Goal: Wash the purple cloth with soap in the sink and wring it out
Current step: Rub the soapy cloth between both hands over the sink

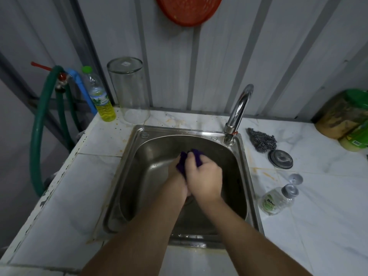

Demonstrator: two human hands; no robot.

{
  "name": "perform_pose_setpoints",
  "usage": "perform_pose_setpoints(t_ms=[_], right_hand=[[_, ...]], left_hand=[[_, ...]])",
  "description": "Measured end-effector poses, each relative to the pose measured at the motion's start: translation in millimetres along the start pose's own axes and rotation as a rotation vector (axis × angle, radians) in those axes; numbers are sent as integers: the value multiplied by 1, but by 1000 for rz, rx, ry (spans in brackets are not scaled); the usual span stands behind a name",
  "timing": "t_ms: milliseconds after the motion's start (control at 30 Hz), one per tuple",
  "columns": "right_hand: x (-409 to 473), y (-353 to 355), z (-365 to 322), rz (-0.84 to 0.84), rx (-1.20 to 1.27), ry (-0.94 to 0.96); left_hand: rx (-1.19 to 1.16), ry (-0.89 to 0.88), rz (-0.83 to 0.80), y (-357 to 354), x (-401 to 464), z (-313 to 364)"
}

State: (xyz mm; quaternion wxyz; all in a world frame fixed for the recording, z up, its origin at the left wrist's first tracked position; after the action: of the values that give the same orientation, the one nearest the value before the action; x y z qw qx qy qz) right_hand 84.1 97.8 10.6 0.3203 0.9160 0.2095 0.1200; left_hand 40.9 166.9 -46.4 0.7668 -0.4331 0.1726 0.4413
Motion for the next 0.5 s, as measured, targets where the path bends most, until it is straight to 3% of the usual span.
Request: perform_pose_setpoints(t_ms=[133,333,400,500], right_hand=[[22,5,38,-133,59,-380],[-25,-9,-2,2,43,35],[-4,-7,8,5,14,-69],[26,-6,42,-111,74,-405]], left_hand=[[135,36,83,-14,-12,9],[262,-108,-24,13,-14,18],[270,-30,-1,10,-14,14],[260,205,-3,-9,-23,6]])
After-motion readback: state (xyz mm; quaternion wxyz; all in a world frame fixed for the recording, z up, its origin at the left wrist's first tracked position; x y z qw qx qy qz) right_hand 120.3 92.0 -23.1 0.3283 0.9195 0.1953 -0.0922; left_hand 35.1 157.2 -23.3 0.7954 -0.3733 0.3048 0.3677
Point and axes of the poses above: each hand's wrist, its own x-axis towards the middle knuckle, its own y-axis out of the back of the hand, z = x × y, the point moved 5 cm from there along x, towards the middle knuckle, and after that the axes turned 6 degrees about -x, right-handed, at the moved point
